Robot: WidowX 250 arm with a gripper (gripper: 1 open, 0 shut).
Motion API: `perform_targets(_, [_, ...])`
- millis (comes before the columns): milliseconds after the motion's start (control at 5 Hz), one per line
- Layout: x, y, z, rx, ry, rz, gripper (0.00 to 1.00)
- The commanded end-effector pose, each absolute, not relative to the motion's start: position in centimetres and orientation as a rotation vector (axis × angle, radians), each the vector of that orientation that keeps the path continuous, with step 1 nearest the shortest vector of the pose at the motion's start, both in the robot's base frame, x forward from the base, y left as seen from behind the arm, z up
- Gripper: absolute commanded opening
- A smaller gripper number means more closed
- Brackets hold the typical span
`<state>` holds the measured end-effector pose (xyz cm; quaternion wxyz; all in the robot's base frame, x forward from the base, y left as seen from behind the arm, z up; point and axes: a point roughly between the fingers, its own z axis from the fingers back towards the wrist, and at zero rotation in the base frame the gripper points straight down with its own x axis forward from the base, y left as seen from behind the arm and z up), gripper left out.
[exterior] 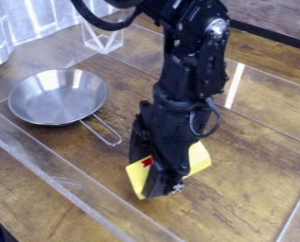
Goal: Put the yellow object in the silver pan
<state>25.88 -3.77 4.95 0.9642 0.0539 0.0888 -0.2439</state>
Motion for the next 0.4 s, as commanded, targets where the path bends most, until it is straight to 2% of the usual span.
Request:
perform_targets(0, [26.97,-4.28,7.41,0.124,0.082,-0.504,0.0])
perform_targets(200, [27.01,-4.29,7.42,0.13,0.08,-0.504,0.0])
